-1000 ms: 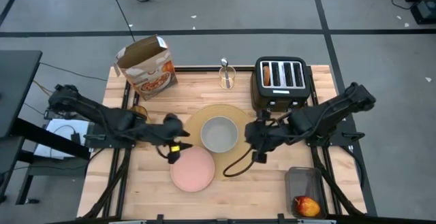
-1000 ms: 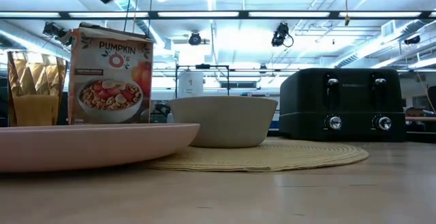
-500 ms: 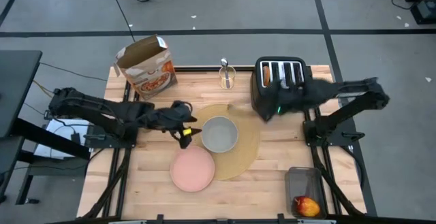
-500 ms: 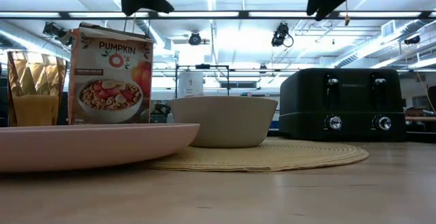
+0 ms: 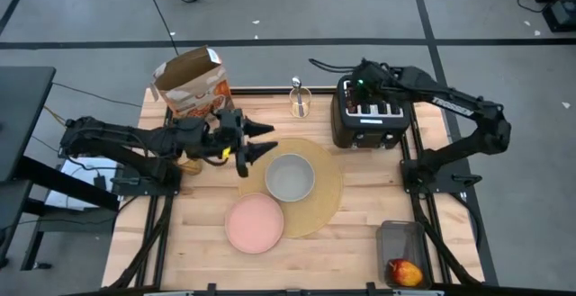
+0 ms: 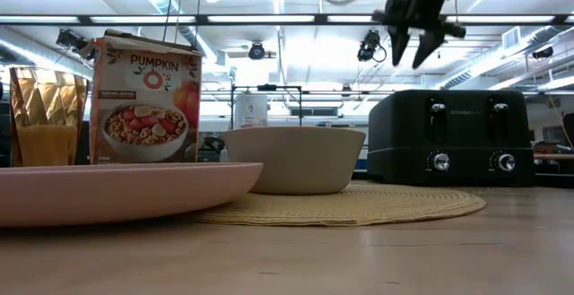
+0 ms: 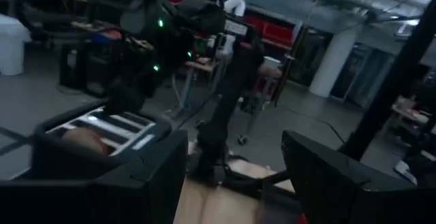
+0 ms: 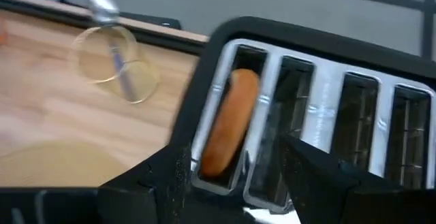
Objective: Arrange a breakfast setting
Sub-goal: Put the toasted bread on the pink plate
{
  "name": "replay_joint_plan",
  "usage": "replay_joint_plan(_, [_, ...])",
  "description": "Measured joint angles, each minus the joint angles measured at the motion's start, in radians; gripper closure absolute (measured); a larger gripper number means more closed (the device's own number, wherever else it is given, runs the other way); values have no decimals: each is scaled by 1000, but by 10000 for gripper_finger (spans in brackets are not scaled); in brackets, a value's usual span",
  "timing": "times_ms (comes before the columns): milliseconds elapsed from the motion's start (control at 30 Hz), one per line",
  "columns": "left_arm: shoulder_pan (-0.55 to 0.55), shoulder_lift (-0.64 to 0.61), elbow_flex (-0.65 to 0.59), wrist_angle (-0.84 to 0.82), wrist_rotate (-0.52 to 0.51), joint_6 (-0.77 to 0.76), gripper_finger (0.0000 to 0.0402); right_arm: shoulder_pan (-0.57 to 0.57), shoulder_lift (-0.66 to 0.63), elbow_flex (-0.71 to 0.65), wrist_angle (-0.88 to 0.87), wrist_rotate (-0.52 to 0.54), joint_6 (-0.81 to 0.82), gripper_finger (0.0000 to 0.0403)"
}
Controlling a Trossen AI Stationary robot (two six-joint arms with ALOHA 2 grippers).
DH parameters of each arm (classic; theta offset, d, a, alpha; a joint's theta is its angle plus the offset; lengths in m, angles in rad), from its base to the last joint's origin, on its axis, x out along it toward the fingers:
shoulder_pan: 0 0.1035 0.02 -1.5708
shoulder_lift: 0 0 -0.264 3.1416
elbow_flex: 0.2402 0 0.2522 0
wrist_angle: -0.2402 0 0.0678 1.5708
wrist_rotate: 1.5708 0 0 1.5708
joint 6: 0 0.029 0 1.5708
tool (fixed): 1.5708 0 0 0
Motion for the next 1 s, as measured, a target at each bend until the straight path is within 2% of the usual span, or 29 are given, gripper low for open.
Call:
replay_joint_plan(200, [8,-67,1,-117,-1,1,157,-61,54,-52,93,-87,12,178])
replay_joint_plan(500, [8,-111,0,-122,0,10,157,-98,135,-58,128,-81,61,182])
replay_joint_plan(733, [6,-189,21,-130,21,13,157,-138,186,-58,116,-110,130,211])
replay_joint_plan(867, [6,-280,82,-125,37,124,157,-152,185,-58,114,-111,147,233])
replay_joint_plan(1000, [11,-325,90,-117,34,201,157,-173,183,-57,114,-142,151,259])
